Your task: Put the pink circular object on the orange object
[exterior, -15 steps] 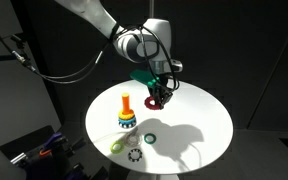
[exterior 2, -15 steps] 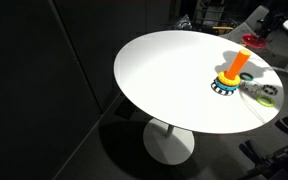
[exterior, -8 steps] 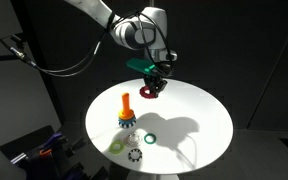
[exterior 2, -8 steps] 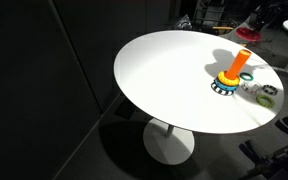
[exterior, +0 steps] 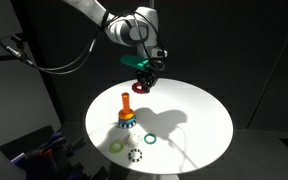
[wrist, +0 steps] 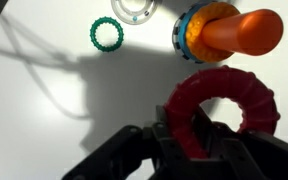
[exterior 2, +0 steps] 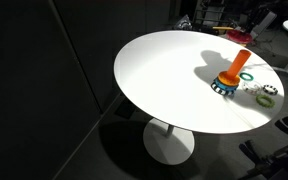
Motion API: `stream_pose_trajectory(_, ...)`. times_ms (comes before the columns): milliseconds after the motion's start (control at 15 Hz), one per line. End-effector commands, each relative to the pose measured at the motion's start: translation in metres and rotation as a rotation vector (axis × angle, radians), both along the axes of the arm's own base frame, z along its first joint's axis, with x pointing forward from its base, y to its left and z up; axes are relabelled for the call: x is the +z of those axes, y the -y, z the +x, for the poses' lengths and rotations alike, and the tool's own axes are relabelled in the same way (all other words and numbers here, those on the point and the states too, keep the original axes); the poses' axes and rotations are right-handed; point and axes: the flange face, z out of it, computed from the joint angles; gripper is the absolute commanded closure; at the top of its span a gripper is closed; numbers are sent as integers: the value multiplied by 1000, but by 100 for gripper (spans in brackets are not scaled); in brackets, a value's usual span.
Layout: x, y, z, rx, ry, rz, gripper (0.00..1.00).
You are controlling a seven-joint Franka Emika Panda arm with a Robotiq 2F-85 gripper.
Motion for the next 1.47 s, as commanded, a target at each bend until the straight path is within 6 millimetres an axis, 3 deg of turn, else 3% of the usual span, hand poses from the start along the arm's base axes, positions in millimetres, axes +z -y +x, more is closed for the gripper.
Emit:
stream_pose_trajectory(0,1,-19,-6,39,-11,3,90)
stream_pose_trajectory(333,-12,-38,-15,79,-11,-5,90)
stream_pose_trajectory(667,-16,-44,-24,93,31,-8,90)
stream_pose_trajectory(1400,34,-41,-45,86,105,-6,91)
